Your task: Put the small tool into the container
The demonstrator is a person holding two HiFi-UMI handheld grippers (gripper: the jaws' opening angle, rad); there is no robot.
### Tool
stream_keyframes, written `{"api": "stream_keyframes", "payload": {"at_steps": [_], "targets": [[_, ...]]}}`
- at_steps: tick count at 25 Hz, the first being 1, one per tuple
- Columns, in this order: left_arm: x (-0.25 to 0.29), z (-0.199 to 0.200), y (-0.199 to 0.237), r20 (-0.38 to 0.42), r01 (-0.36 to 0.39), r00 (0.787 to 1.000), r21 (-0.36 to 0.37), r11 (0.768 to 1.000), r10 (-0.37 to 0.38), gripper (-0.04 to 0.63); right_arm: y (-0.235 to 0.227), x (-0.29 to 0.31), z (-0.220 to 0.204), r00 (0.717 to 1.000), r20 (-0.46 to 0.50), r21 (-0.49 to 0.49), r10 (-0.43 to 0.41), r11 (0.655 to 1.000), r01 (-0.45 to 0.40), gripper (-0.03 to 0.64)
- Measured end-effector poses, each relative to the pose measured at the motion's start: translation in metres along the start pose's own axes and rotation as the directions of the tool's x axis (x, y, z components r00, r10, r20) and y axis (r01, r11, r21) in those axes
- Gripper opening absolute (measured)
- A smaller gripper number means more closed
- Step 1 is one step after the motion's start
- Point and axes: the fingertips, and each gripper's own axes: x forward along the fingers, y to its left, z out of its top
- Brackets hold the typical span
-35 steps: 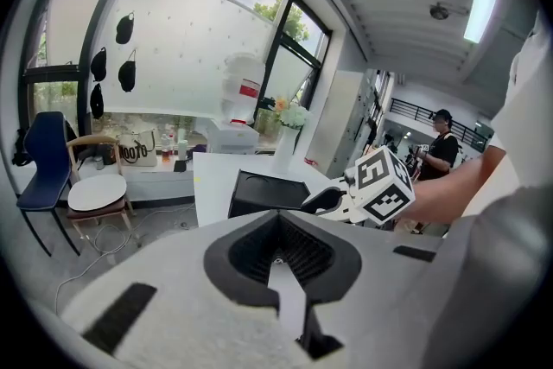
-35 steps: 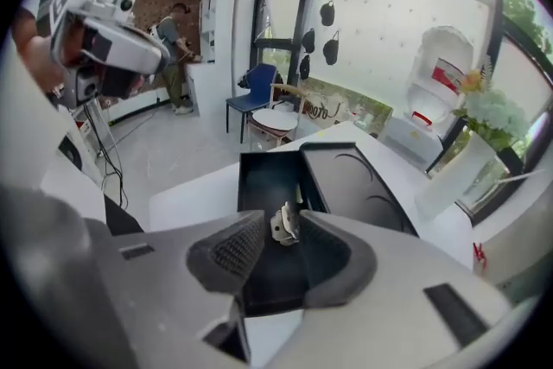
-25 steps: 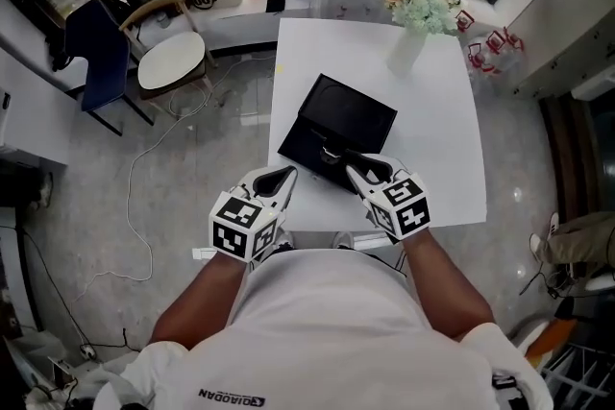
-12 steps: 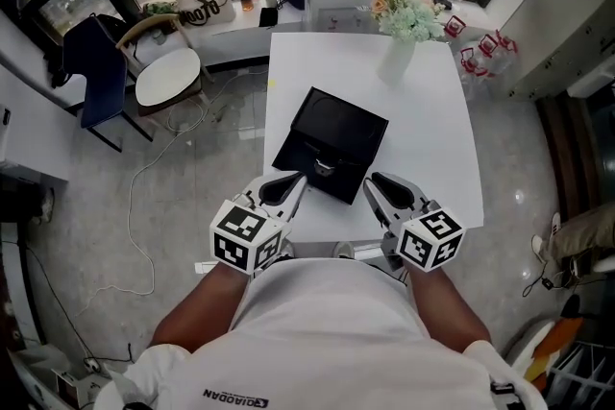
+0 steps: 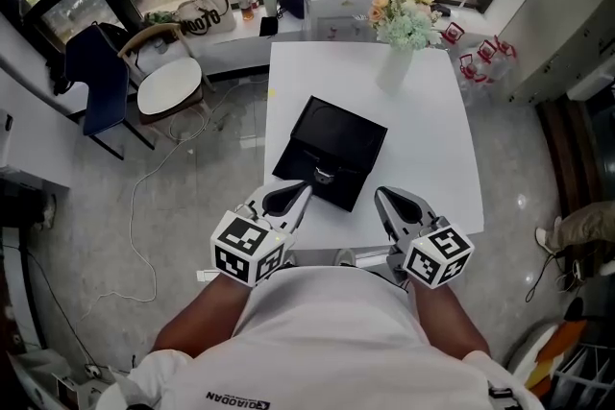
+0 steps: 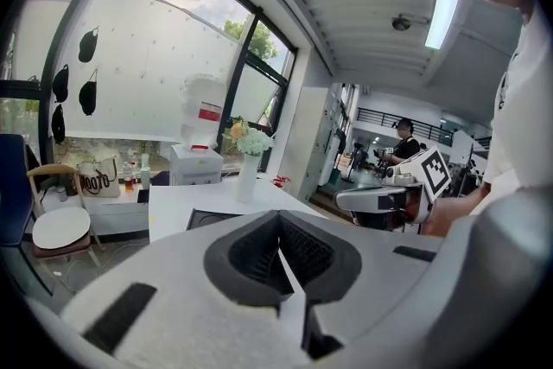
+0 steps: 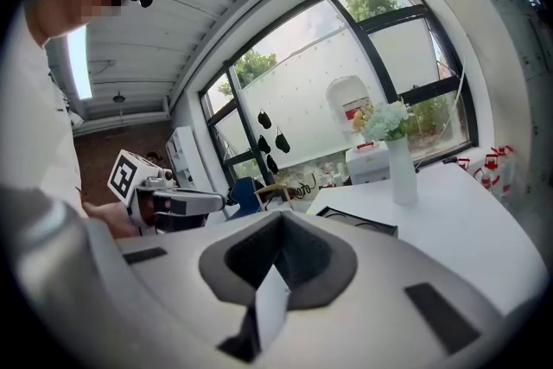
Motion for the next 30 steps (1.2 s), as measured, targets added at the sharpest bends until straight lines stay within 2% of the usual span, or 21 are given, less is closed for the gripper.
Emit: {"api": "stream_keyframes", "payload": {"at_steps": [30], "targets": [[-0.010, -0.003, -0.001, -0.001, -0.017, 1.000, 0.004, 1.000, 0.017, 0.009, 0.015, -0.003, -0.009, 0.999, -0.044, -0.060, 0.016, 0.998, -0.018, 0.005]]}}
